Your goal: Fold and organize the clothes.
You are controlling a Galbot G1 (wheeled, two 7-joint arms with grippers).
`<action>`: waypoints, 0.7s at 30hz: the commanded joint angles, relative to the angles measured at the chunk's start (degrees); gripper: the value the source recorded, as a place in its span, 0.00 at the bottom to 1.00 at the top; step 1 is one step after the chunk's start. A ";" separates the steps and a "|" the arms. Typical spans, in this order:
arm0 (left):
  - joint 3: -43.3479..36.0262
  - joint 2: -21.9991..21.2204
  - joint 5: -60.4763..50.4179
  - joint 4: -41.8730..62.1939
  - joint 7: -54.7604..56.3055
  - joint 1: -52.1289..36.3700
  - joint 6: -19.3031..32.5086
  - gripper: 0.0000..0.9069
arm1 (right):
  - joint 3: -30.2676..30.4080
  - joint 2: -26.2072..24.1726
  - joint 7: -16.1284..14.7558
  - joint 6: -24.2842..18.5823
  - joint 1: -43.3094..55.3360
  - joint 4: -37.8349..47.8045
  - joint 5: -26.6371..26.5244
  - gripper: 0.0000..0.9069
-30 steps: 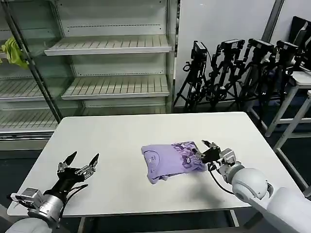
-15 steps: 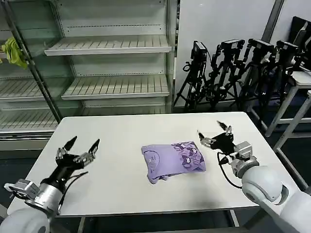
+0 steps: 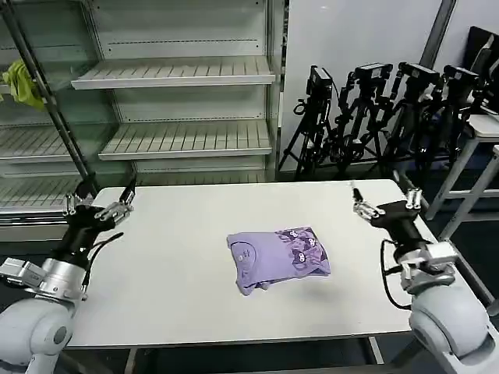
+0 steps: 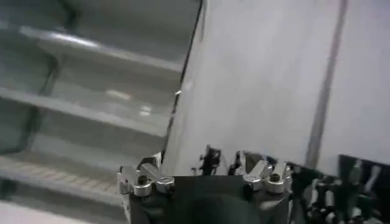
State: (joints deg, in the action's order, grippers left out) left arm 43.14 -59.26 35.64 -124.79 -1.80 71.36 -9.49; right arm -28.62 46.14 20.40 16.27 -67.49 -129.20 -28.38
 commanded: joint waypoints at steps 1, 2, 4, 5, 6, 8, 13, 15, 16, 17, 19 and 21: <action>-1.00 1.92 -2.39 2.06 0.51 -3.71 3.36 1.00 | -11.98 7.37 0.32 -1.84 -11.53 -5.28 7.17 1.00; -0.95 1.88 -2.57 2.06 0.24 -3.68 3.33 1.00 | -12.09 7.55 0.37 -2.19 -11.92 -5.30 7.40 1.00; -0.88 1.92 -2.45 1.91 -0.10 -3.64 3.24 1.00 | -12.27 7.76 0.32 -2.14 -12.36 -5.32 7.82 1.00; -0.82 1.93 -2.47 1.88 -0.22 -3.65 3.21 1.00 | -12.29 7.89 0.39 -2.18 -12.44 -5.26 8.15 1.00; -0.75 1.93 -2.45 1.82 -0.40 -3.65 3.14 1.00 | -12.48 8.04 0.24 -2.14 -12.62 -5.21 8.53 1.00; -0.60 1.91 -2.45 1.81 -0.63 -3.63 3.13 1.00 | -12.65 8.19 0.15 -2.01 -12.81 -5.36 8.93 1.00; -0.35 1.80 -2.44 1.76 -0.85 -3.48 3.13 1.00 | -13.05 8.11 -0.02 -1.77 -12.54 -5.40 8.89 1.00; -0.27 1.76 -2.41 1.65 -0.91 -3.33 3.10 1.00 | -13.07 7.97 0.15 -1.77 -12.29 -5.33 8.77 1.00; -0.19 1.75 -2.43 1.59 -1.03 -3.22 3.09 1.00 | -13.12 7.91 -0.09 -1.97 -12.22 -5.17 8.84 1.00; -0.07 1.71 -2.46 1.48 -1.05 -3.10 3.10 1.00 | -13.15 7.93 -0.12 -2.27 -12.09 -5.05 8.81 1.00; 0.09 1.58 -2.43 1.23 -1.15 -2.79 3.09 1.00 | -13.18 8.09 -0.30 -2.95 -11.89 -4.95 8.66 1.00; 0.13 1.55 -2.42 1.05 -1.18 -2.46 3.10 1.00 | -13.24 8.29 -0.58 -3.04 -11.99 -5.06 8.76 1.00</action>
State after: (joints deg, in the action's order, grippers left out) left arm 43.21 -57.96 33.55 -123.65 -2.87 68.91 -6.88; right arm -40.06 53.12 20.38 14.35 -77.80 -133.53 -20.99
